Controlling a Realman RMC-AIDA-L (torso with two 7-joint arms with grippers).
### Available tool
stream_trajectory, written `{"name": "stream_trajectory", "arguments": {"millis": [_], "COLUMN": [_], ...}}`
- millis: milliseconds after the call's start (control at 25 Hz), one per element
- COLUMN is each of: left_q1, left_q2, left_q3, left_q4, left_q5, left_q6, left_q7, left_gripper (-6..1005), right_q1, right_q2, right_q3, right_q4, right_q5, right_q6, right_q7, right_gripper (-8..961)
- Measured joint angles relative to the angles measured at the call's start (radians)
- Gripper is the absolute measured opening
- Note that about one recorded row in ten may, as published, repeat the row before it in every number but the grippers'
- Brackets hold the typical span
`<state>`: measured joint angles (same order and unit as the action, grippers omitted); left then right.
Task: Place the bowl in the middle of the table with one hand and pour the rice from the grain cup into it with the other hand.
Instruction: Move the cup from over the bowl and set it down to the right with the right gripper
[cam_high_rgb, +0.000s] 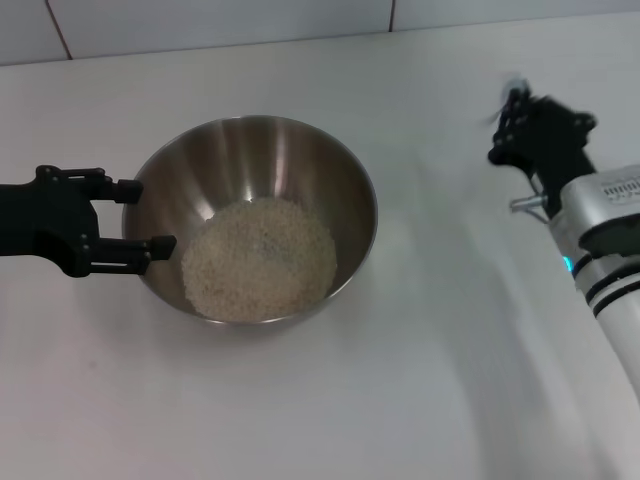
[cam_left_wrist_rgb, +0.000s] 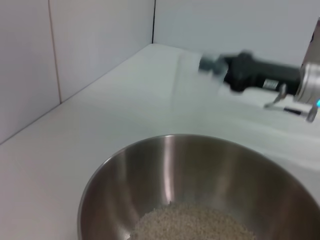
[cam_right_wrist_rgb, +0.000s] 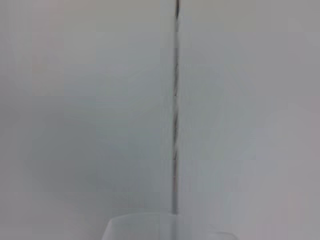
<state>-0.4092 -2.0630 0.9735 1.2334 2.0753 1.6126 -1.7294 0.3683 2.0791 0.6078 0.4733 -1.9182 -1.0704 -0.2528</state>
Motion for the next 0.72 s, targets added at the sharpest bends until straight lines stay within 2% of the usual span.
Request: {"name": "stream_trajectory", "arguments": {"millis": [80, 320, 520, 720], "left_q1": [0.000, -0.005, -0.009, -0.010], "left_q2": [0.000, -0.002, -0.002, -0.002], "left_q3": [0.000, 0.000, 0.000, 0.000], "left_q4": [-0.002, -0.005, -0.007, -0.009], "left_q5": [0.000, 0.000, 0.003, 0.005], "left_q6": [-0.001, -0.003, -0.003, -0.004], "left_q7": [0.000, 0.002, 0.002, 0.002], "left_gripper": [806, 806, 806, 806], "right_q1": [0.064, 0.127, 0.139, 0.111], "right_q2": [0.000, 0.002, 0.002, 0.004], "right_q3": [-0.033, -0.082, -0.095, -0.097], "right_q4": [-0.098, -0.173, -0.177, -0.165], "right_q5": [-0.043, -0.131, -0.142, -0.145], "right_q6": [0.108, 0.191, 0.229, 0.235], "right_q7": [0.146, 0.271, 0.277, 0.279], "right_gripper": [45, 48, 51, 54]}}
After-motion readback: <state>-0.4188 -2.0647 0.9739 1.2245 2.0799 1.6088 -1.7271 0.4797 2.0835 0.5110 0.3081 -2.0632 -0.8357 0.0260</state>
